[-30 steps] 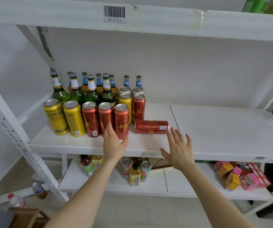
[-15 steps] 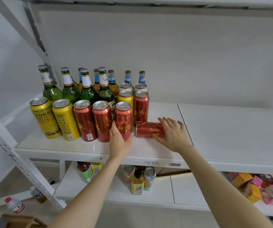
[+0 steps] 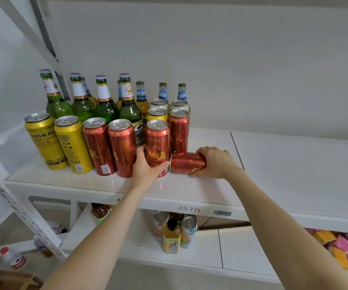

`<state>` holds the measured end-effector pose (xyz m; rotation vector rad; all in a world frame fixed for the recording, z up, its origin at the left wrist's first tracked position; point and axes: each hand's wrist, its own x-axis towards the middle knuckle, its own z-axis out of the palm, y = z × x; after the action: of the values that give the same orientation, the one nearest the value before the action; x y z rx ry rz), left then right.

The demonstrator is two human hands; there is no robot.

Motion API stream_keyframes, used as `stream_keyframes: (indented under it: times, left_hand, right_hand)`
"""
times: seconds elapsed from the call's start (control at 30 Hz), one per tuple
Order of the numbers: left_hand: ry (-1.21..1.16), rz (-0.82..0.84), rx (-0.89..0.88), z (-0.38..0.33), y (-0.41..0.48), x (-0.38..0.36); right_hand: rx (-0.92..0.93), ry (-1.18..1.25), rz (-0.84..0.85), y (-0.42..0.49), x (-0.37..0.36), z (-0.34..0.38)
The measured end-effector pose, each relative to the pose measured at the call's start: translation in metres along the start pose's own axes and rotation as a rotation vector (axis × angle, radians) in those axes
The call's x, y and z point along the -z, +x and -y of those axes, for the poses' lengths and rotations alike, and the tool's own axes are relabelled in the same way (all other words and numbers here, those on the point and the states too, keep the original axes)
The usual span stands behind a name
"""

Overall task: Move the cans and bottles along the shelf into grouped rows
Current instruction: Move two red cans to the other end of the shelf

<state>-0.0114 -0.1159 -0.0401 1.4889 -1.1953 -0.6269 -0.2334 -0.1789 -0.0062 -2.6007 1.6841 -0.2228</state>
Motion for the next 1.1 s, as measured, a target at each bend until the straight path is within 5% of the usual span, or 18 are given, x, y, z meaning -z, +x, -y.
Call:
stream_keyframes:
  times: [0.23,0.47,0.6,1.1]
  left_hand:
    - [0.021,0.064,0.017,-0.011,0.000,0.011]
    - [-0.031,0.157,0.087,-0.042,-0.008,0.028]
    - [-0.062,0.231,0.111,-0.063,-0.013,0.042]
    - [-0.150,0.420,0.157,-0.109,-0.062,0.037]
  right_hand:
    - [-0.087,0.243,-0.016,-0.015,0.009,-0.016]
    - [-0.353,1.087,-0.118,-0.045,0.022,-0.007]
    - [-0.457,1.377,-0.168,-0.061,0.035,0.012]
    - [-0.574,1.607,-0.343,-0.130,0.074,0.007]
